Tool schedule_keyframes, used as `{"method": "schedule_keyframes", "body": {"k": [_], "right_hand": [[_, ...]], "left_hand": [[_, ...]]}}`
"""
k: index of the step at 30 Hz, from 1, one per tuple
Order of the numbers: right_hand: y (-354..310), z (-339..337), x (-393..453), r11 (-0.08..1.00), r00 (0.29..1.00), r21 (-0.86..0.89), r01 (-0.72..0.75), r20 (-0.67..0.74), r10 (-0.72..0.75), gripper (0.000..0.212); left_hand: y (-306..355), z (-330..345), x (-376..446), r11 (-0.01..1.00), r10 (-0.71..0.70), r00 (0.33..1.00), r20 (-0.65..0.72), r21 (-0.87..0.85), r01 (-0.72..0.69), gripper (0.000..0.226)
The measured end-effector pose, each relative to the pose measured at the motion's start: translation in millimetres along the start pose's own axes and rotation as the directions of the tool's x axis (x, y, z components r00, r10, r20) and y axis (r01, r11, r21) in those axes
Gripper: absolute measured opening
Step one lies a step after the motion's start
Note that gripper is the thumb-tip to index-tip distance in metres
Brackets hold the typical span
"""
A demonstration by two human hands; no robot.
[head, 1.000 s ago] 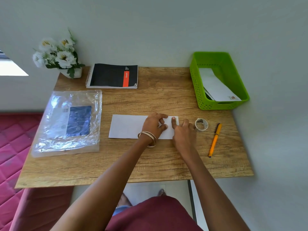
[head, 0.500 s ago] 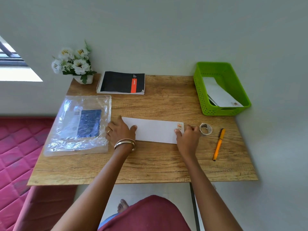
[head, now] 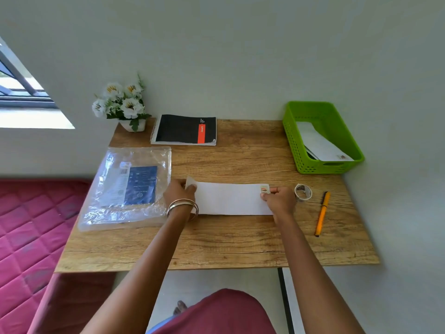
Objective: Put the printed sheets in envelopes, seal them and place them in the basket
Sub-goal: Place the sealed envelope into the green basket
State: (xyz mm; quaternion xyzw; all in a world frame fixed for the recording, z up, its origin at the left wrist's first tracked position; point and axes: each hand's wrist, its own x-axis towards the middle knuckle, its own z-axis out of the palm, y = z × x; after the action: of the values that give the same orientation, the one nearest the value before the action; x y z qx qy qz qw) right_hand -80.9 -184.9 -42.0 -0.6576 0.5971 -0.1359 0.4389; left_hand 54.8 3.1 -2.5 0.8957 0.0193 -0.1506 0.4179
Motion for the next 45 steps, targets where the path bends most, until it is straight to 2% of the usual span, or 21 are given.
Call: {"method": "schedule_keyframes", "body": {"k": [2, 6, 8, 11, 14, 17, 18, 20, 22, 23, 26, 28, 30, 33, 35, 38, 41, 43, 45], "right_hand": [[1.2, -1.8, -1.2, 0.999, 1.000, 0.041, 0.004, 0.009, -0.004, 0.018], [-3.8, -9.8, -7.9, 0.974, 0.999, 0.224, -0.035, 0.039, 0.027, 0.024], [-9.7, -17.4, -17.5, 0.923, 0.997, 0.381, -0.051, 0.080, 0.022, 0.034], [-19.4, -32.0, -38.6, 0.788, 0.983, 0.608, -0.101, 0.182, -0.014, 0.039], [-29.2, -49.1, -57.1, 0.727, 0.963, 0.680, -0.090, 0.246, -0.111, 0.030], [-39.9, -65.2, -70.7, 0.682, 0.957, 0.730, -0.050, 0.230, -0.175, 0.024], [-43.1, -69.8, -74.1, 0.653, 0.962, 0.756, -0.045, 0.208, -0.174, 0.024], [-49.0, -77.2, -81.5, 0.582, 0.969, 0.812, -0.046, 0.178, -0.172, 0.025], [-52.6, -80.7, -88.3, 0.517, 0.969, 0.854, -0.060, 0.174, -0.174, 0.025], [-53.0, -81.2, -90.7, 0.496, 0.970, 0.866, -0.067, 0.174, -0.172, 0.024], [-49.8, -85.7, -90.8, 0.476, 0.969, 0.874, -0.095, 0.190, -0.156, 0.021], [-45.2, -97.6, -85.3, 0.490, 0.963, 0.863, -0.120, 0.222, -0.155, 0.027], [-39.2, -118.4, -76.6, 0.532, 0.960, 0.839, -0.112, 0.229, -0.160, 0.033], [-32.0, -153.6, -59.5, 0.594, 0.983, 0.804, -0.022, 0.126, -0.134, 0.032], [-28.3, -174.0, -41.8, 0.591, 0.997, 0.806, 0.027, 0.022, -0.076, 0.029], [-26.1, -195.3, -6.2, 0.599, 0.997, 0.798, 0.067, -0.077, -0.009, 0.033], [-29.1, -203.1, 31.0, 0.634, 0.994, 0.769, 0.082, -0.110, 0.005, 0.033], [-33.0, -201.2, 54.6, 0.685, 0.993, 0.723, 0.088, -0.117, -0.005, 0.026], [-35.6, -196.3, 75.3, 0.765, 0.987, 0.631, 0.130, -0.152, -0.043, 0.019]], "left_hand": [[1.2, -6.0, 2.2, 0.993, 0.008, 0.999, 0.045, -0.120, -0.003, 0.024], [11.8, -26.2, 6.5, 0.958, 0.055, 0.989, 0.137, -0.288, -0.014, 0.027], [21.4, -40.1, 7.5, 0.935, 0.103, 0.977, 0.185, -0.354, -0.031, 0.028], [34.8, -60.4, 9.9, 0.897, 0.187, 0.960, 0.210, -0.435, -0.079, 0.020], [45.6, -78.6, 15.4, 0.853, 0.264, 0.942, 0.207, -0.506, -0.128, 0.022], [58.7, -92.4, 18.5, 0.745, 0.257, 0.925, 0.280, -0.667, -0.005, 0.037], [63.4, -94.6, 16.7, 0.677, 0.262, 0.898, 0.353, -0.731, 0.089, 0.038], [70.1, -92.0, 8.0, 0.575, 0.303, 0.791, 0.532, -0.764, 0.293, 0.035], [74.5, -79.5, -9.4, 0.607, 0.347, 0.689, 0.637, -0.712, 0.353, 0.033], [77.0, -70.2, -20.1, 0.631, 0.361, 0.667, 0.652, -0.697, 0.341, 0.033], [87.8, -36.1, -49.9, 0.667, 0.318, 0.696, 0.644, -0.674, 0.318, 0.024], [100.8, -13.7, -63.7, 0.724, 0.263, 0.744, 0.614, -0.636, 0.268, 0.016], [115.8, 8.8, -71.6, 0.796, 0.263, 0.762, 0.591, -0.580, 0.175, 0.011], [144.1, 38.8, -81.6, 0.850, 0.328, 0.705, 0.629, -0.522, 0.071, 0.015], [162.8, 59.5, -86.6, 0.870, 0.359, 0.669, 0.651, -0.493, 0.013, 0.014], [179.5, 94.6, -89.7, 0.890, 0.418, 0.675, 0.608, -0.421, -0.172, 0.020], [184.8, 119.7, -92.0, 0.847, 0.528, 0.636, 0.563, -0.288, -0.447, 0.037], [186.8, 127.9, -92.3, 0.765, 0.583, 0.603, 0.544, -0.118, -0.633, 0.039], [187.6, 134.9, -90.1, 0.708, 0.614, 0.587, 0.527, -0.038, -0.705, 0.038]]}}
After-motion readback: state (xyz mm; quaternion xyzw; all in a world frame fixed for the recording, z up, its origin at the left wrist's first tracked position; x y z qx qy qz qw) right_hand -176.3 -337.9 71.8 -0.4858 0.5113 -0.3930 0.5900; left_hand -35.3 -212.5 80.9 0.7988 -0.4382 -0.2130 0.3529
